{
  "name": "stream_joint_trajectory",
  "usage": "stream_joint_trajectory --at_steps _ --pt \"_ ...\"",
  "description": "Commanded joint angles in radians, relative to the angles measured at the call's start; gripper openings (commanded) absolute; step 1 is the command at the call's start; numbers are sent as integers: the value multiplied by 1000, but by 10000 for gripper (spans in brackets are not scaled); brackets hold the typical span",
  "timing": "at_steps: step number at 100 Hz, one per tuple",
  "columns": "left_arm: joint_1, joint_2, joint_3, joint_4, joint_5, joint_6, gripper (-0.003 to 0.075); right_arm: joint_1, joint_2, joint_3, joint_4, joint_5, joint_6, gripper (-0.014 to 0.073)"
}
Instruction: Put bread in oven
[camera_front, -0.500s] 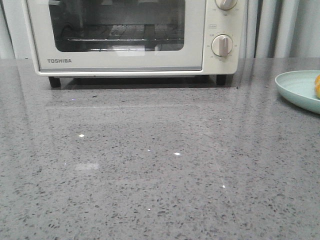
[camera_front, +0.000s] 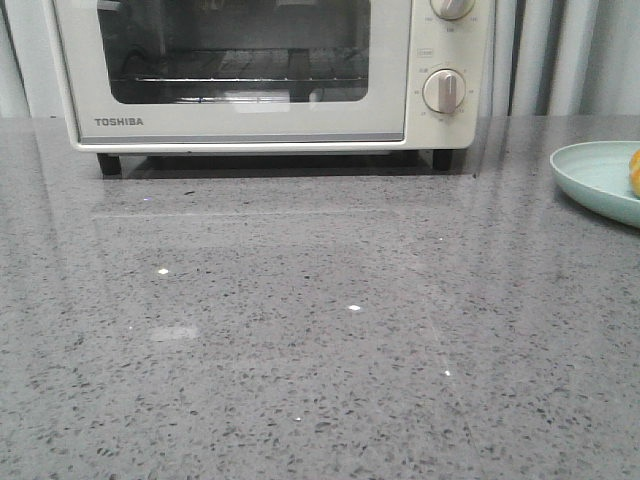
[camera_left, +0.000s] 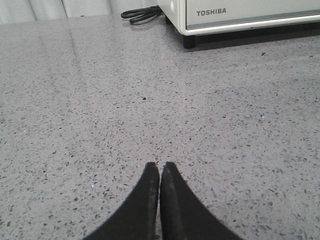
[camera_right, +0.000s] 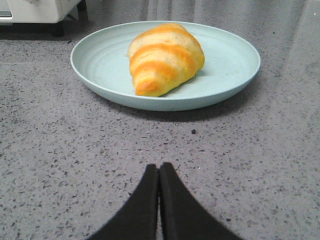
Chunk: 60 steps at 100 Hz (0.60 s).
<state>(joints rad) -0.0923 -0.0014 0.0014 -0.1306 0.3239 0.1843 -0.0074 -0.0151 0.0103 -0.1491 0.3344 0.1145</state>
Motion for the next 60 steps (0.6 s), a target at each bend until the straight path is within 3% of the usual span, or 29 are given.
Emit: stream_joint_trajectory --at_steps 1,17,24,40,47,60 --pt "1 -26 21 -13 -71 -9 -21 -4 -3 26 0 -23 2 -48" --pt "1 -26 21 -10 -71 -9 -21 -4 -3 26 -9 -23 2 -48" --pt "3 -26 21 60 -71 -9 -21 -4 -3 26 -21 -38 2 -48" --pt "3 -26 21 45 -90 -11 -21 -4 -3 26 -27 -230 2 -48" --pt "3 -26 21 -108 -171 -13 -21 -4 -3 26 -16 -356 2 -48" --pt "1 -26 21 -620 -341 -13 -21 -4 -3 26 122 -550 4 -48"
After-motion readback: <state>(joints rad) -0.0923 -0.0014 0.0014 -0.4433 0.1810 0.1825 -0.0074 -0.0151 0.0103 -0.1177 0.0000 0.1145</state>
